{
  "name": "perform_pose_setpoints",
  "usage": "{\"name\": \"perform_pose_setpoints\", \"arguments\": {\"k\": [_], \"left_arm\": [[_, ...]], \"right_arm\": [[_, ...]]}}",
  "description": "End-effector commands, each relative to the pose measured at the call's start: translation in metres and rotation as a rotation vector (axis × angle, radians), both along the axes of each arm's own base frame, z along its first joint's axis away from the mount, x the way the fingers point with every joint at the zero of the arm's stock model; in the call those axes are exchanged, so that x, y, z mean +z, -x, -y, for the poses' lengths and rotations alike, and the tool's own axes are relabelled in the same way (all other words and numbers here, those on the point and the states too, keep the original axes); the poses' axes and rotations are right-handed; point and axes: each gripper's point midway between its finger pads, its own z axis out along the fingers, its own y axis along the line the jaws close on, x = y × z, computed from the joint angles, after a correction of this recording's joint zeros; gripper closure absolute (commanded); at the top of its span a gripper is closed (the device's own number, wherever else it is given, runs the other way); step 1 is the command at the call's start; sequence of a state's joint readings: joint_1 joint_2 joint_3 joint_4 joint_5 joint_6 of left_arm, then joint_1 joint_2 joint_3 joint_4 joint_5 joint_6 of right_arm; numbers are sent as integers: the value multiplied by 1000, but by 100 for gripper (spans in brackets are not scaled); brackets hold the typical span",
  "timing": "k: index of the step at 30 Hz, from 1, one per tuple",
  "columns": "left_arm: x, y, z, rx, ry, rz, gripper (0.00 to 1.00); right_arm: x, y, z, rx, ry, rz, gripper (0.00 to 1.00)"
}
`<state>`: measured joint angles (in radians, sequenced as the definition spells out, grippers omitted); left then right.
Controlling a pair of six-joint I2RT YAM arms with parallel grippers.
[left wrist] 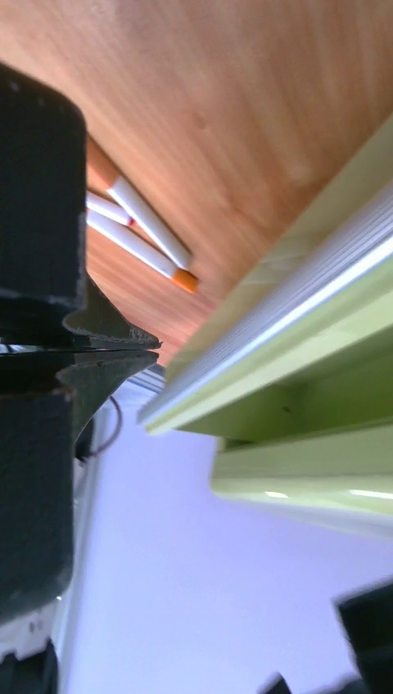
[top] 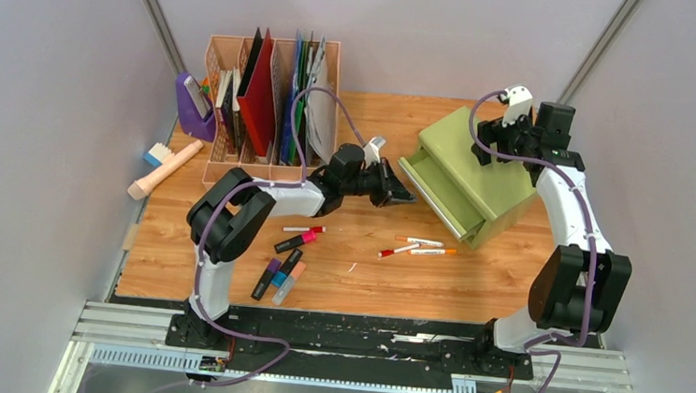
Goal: Organize the desk
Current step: Open the drawer in the storage box.
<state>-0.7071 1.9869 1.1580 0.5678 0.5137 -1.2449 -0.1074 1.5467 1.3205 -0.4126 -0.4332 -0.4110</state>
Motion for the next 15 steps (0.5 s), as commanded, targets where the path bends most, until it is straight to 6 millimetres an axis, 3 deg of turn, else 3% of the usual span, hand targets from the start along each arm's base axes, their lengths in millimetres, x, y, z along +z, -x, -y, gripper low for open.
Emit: {"name": "perform_pose_setpoints", "arguments": {"k": [1,9,11,15], "left_arm": [[-15,47,-6,-164,-126,40,100],[-5,53,-16,-180,-167,97,100],[2,53,-17,-200,-183,149,94],[10,55,-23,-251,-241,248,73]], "right_arm": [[-39,21,15,-44,77,-126,20],[-33,25,13,-43,81,-112,19],[-30,25,14,-43,83,-104,19],[-15,25,13,-45,79,-69,17]]}}
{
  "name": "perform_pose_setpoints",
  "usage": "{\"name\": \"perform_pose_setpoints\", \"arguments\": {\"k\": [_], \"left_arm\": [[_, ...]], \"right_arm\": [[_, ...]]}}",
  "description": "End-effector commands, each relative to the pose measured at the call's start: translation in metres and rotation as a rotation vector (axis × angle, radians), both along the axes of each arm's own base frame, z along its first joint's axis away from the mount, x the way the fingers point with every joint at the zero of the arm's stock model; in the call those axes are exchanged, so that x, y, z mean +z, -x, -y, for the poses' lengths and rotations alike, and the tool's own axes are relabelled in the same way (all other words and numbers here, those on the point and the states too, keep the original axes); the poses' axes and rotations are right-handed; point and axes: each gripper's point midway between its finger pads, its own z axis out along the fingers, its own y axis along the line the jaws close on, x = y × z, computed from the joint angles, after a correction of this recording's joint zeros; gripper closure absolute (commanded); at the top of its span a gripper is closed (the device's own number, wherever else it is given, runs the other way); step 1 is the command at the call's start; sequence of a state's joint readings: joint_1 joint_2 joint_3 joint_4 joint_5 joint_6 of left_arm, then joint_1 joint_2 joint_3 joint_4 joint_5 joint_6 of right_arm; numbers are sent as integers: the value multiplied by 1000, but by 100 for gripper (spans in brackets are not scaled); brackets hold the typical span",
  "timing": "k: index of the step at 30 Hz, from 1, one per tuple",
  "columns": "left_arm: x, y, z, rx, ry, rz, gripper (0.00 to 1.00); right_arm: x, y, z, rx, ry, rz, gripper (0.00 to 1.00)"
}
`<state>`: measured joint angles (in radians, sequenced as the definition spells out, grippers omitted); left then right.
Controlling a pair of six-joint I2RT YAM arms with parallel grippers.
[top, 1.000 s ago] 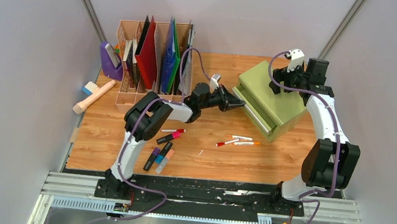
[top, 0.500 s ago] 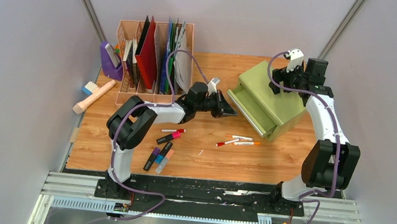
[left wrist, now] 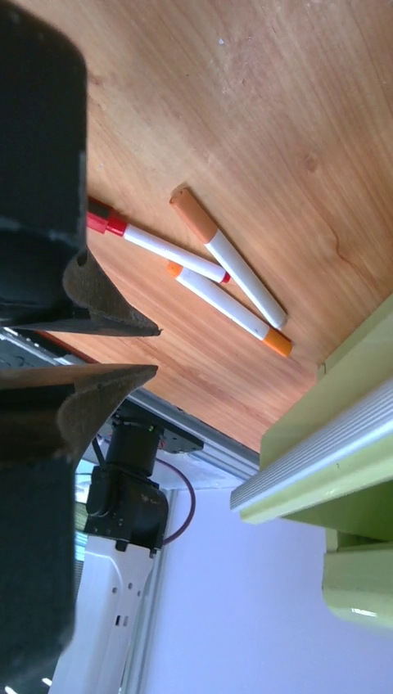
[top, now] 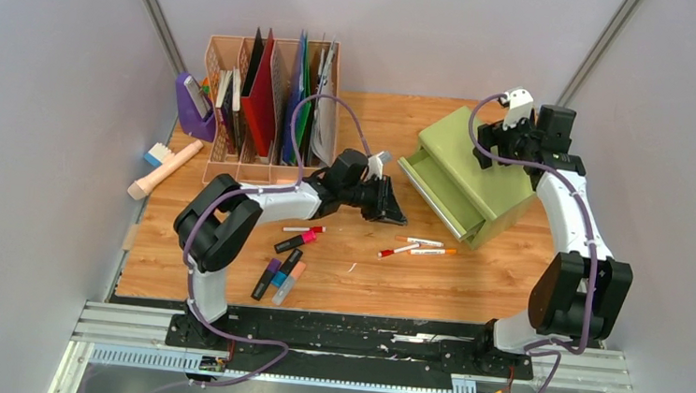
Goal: Organize the desk
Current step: Open the drawer in the storage box.
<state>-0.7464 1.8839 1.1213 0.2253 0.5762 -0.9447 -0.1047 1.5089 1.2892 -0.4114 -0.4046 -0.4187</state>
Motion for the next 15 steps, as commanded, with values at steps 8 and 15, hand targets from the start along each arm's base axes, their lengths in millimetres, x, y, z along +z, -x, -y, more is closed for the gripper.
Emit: {"name": "perform_pose_setpoints", "arguments": {"k": [8,15], "left_arm": [[54,-6,-27,-235,-183,443,30],[53,-10,-76,-361,-443,661,21]], "right_arm": [[52,26,-16,54,-51,49,15],[87,61,-71,242,-123,99,15]]}}
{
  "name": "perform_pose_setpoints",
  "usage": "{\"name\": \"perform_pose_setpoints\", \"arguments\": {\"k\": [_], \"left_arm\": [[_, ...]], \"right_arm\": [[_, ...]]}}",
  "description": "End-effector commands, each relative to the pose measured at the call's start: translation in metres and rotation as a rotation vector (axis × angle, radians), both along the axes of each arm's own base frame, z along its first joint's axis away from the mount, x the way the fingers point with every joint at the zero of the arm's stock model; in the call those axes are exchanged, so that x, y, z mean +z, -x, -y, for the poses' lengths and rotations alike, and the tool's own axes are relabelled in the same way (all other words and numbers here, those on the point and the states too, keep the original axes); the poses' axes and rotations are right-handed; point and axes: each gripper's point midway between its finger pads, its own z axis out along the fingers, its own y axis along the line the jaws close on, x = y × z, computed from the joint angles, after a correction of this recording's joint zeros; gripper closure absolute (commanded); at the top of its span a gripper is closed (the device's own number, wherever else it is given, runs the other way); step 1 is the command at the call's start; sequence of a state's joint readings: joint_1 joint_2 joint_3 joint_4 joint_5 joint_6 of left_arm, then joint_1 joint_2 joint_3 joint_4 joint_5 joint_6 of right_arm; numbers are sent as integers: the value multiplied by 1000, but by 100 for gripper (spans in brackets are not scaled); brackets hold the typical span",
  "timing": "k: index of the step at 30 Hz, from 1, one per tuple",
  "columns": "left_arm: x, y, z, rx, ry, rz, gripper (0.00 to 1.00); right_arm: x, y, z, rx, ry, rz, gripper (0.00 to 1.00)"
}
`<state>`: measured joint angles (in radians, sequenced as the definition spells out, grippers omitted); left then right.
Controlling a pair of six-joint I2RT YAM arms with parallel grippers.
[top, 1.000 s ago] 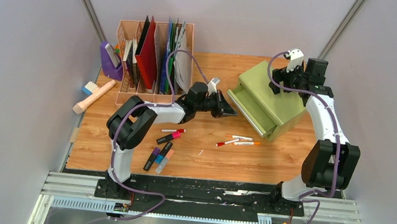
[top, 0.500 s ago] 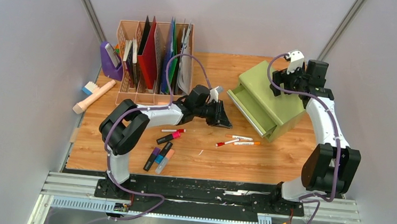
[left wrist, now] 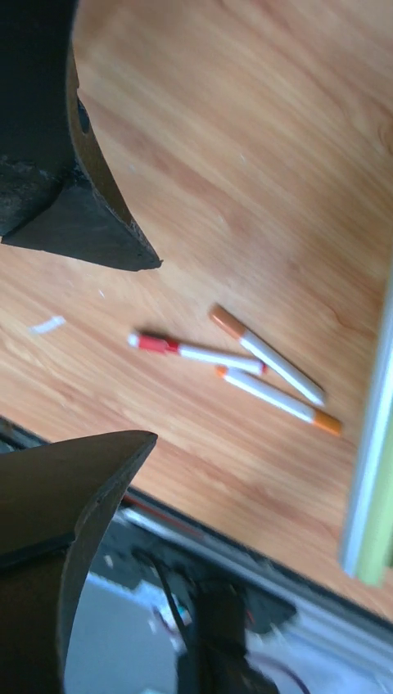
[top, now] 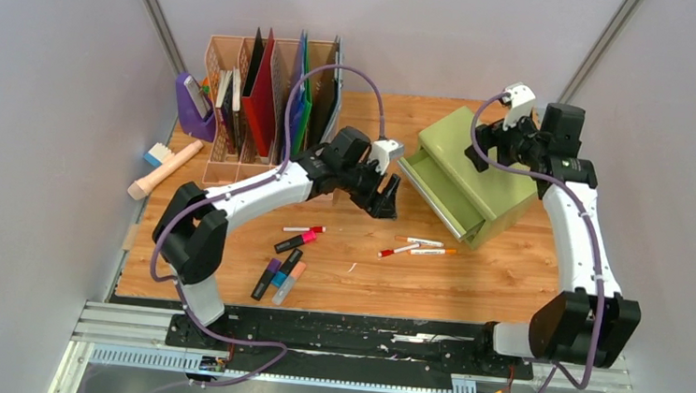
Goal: Organize the desk
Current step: Open the drawer in the storage box.
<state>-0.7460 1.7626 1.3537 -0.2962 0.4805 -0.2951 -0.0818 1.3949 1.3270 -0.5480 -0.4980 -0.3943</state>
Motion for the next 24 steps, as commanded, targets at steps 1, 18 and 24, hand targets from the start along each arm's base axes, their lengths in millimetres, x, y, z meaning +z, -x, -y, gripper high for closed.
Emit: {"name": "perform_pose_setpoints", "arguments": {"k": [1,18,24], "left_arm": [[13,-3,-45,-123,-209,255,20],[-56,84,-218,-440,-794,242,16],[-77,75,-253,-369,-890,296,14]], "right_arm": [[49,33,-49,178,-56,97,15],[-42,164,-200,822,-3,19,17],[-80,166,-213,827,13,-5,18]]}}
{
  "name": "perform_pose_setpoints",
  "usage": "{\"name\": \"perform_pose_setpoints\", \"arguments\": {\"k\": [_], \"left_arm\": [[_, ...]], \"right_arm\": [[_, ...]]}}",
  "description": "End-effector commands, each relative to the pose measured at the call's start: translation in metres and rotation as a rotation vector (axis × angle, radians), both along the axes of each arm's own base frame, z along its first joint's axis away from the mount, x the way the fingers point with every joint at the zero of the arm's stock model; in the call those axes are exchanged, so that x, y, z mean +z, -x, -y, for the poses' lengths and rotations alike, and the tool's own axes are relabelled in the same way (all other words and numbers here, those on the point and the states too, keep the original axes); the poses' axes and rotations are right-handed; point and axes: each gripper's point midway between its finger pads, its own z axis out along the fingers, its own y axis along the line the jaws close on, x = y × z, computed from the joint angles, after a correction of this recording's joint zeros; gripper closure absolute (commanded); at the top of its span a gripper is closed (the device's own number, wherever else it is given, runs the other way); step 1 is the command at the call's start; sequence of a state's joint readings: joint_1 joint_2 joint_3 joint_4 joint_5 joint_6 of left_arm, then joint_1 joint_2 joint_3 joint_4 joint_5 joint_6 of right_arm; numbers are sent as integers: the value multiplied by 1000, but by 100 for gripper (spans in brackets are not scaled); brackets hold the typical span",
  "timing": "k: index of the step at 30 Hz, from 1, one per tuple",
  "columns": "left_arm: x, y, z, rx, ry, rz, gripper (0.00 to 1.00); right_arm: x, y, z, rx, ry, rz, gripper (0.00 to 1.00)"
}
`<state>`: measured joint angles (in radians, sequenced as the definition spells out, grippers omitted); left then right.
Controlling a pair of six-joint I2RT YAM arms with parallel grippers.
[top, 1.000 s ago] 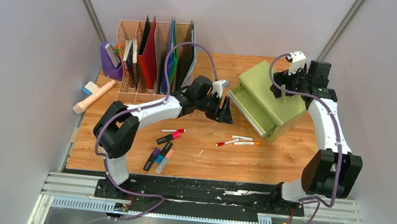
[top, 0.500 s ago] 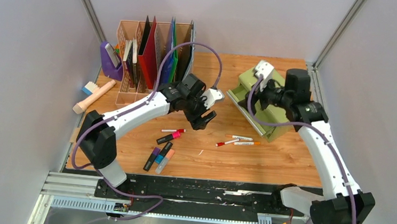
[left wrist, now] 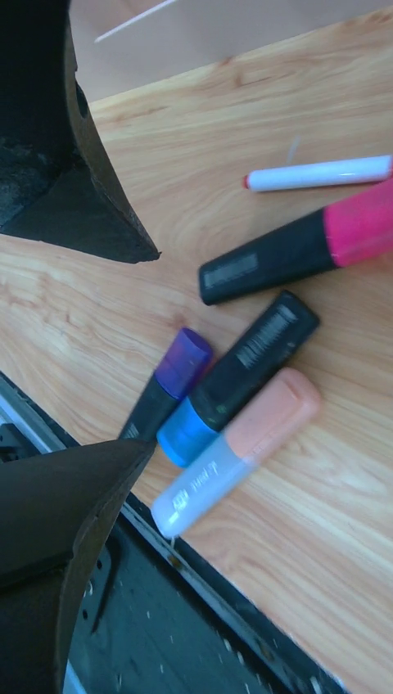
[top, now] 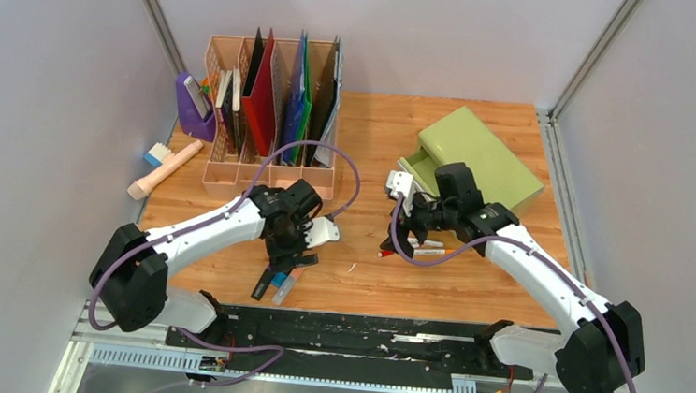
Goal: Organize the desk
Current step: Open the drawer in the storage box, then pick up the stationery from the corner of the board.
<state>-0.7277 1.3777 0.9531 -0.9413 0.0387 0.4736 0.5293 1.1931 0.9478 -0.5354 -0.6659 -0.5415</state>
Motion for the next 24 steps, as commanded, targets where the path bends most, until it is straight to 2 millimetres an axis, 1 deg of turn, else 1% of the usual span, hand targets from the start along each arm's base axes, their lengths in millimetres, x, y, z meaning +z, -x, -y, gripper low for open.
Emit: {"name": "perform_pose_setpoints", "arguments": {"k": [1,6,8,11,14,18,21,24], "left_arm": [[1,-25,-21,11,-31,131,14],[-1,-42,-30,39,-13,167,16],[-4,-48,-30,39,-7,167,18],[-6,-55,-27,41,10,155,24],[-14,-53,-18,35,37,101,29],[-27,-51,-14,39,41,57,36],[-33,-54,-11,48,40,49,38],[-34,-57,-8,56,47,52,40]], "right_arm": [[-8,-9,-11,11,-32,64,18],[-18,-8,-9,2,-18,57,18],[-20,-7,-8,1,-16,55,18],[-20,-7,-7,-5,-15,61,18],[-19,-8,-6,-12,-12,69,18],[-19,-9,-4,-19,-2,83,18],[-19,-10,-3,-22,1,90,18],[-21,-9,-3,-20,3,90,18]]}}
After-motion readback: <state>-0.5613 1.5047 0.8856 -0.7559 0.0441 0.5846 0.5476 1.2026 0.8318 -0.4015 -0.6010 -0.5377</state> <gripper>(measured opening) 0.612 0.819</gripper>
